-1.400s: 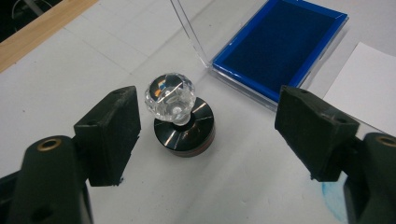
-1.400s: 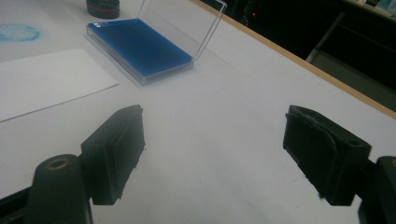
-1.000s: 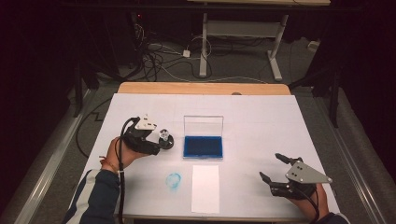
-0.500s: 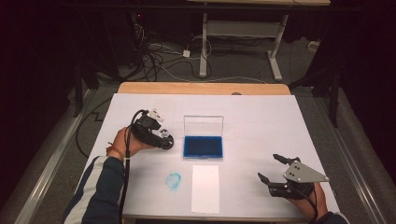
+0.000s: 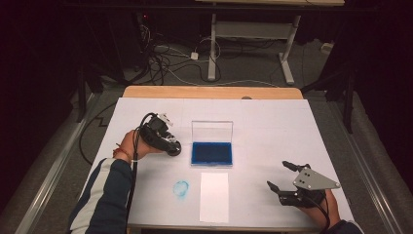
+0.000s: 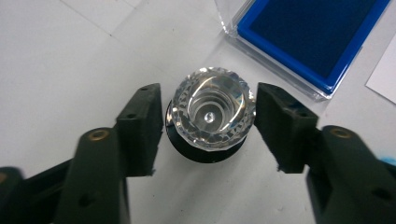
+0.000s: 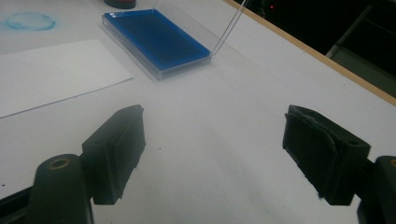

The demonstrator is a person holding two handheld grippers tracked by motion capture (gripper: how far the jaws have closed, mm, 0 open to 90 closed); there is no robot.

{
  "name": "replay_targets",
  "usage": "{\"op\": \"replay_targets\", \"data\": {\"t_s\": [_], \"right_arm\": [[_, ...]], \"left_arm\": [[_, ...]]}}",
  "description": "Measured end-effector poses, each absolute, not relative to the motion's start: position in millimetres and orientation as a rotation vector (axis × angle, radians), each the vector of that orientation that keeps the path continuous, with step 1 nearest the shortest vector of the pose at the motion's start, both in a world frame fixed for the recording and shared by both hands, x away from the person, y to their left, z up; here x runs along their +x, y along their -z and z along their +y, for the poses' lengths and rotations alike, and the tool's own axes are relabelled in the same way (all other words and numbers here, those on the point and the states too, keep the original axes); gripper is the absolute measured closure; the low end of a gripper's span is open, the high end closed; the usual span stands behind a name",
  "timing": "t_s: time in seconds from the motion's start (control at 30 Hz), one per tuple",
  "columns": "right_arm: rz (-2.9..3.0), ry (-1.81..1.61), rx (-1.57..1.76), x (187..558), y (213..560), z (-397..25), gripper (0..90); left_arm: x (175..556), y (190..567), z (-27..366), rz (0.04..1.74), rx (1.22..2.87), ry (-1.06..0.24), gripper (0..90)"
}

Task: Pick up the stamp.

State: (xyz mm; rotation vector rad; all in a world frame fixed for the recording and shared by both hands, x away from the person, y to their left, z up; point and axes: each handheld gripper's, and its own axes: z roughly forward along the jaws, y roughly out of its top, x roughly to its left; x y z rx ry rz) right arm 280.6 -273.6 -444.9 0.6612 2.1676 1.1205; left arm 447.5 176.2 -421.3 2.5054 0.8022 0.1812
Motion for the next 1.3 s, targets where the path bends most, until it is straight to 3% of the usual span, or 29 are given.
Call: {"op": "replay_targets", "data": {"t_s": [0.17,0.67,1.3], "right_arm": [[2.172,-1.111,0.644,279.8,444.7,-271.5,21.3],[2.182,-1.110,0.646,280.0,444.7,-271.3,22.8],[2.171,-1.108,0.654,279.3,443.7,-272.1,23.2]], "left_arm": [[447.4,420.9,176.7,0.791,2.489,-0.168,52.6],[447.5,422.2,170.4,0.776,2.545,-0.211,54.1],[421.7,403.3,181.9,0.757,2.376,-0.322,54.6]]}}
